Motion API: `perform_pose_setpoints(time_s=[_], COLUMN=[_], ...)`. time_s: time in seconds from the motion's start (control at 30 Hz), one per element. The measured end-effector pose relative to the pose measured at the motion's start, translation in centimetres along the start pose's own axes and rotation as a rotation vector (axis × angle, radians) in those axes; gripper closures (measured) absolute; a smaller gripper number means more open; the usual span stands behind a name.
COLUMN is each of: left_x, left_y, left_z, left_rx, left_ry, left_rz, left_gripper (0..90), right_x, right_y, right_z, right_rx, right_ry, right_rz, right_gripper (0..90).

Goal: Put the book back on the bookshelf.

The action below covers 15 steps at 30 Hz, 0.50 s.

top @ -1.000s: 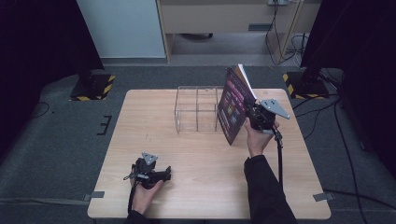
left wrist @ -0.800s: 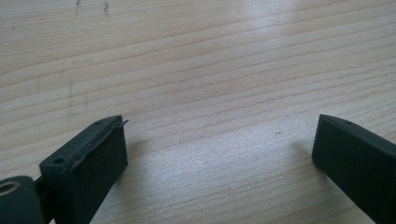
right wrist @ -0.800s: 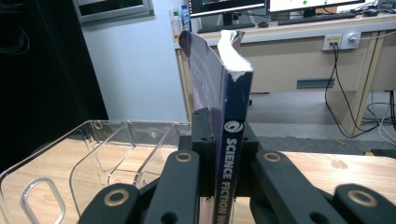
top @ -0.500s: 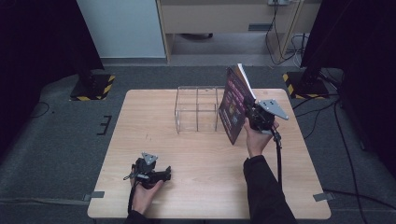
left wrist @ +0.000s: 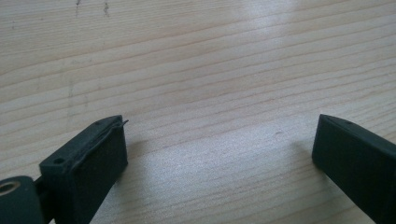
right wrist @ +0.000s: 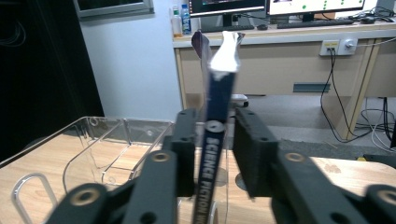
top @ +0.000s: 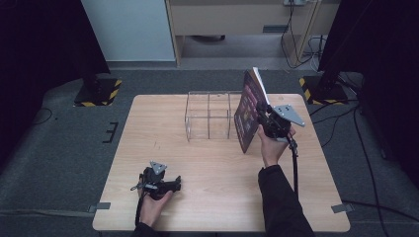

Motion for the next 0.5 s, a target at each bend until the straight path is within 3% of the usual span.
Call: perform_pose_setpoints(time_s=[0.27, 0.5], left_x=[0.0, 0.0], left_y=[0.0, 0.0], left_z=[0.0, 0.0], left_rx=[0.0, 0.0], left_ry=[0.0, 0.0], left_rz=[0.0, 0.0], left_gripper=[2.4, 2.4], right_x=[0.08, -0.07], right_y=[-0.12, -0.7], right_z=[-0.48, -0.52], right_rx=[0.001, 0.049], right_ry=[0.025, 0.046], right_rz=[0.011, 0.054], right_gripper=[40.6, 27.6])
Point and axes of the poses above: each handheld gripper's, and its own axes: y roughly forward along the jaws, x roughly out of its top, z roughly to its left, the point moved 10 cm from there along y, roughly forward along the jaws, and after that the axes turned 9 degrees about -z, right-handed, at the moved point
